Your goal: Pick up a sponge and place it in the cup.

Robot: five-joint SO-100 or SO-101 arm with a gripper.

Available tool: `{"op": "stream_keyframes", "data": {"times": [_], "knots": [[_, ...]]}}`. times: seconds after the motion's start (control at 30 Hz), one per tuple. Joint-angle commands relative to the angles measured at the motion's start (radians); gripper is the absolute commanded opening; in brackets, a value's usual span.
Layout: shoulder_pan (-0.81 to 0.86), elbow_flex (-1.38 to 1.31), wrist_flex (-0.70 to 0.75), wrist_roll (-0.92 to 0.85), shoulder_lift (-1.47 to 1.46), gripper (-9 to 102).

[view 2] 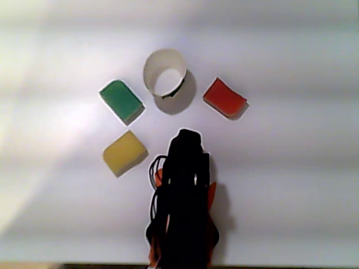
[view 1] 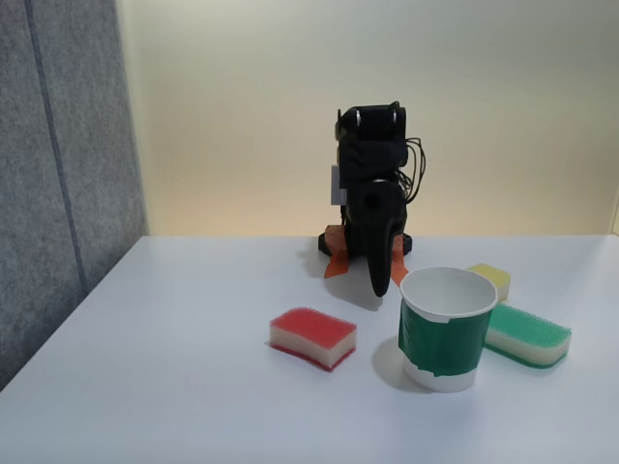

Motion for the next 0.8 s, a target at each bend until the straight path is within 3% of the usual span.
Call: {"op": "stream_keyframes", "data": {"times": [0.0,0.53,0.77], "knots": [[-0.025,0.046,0.015,-0.014,0.011,0],[-0.011,0.040,0.009,-0.025,0.012,0],[0.018,-0.230,0.094,0.014,-0.169,0]]}}
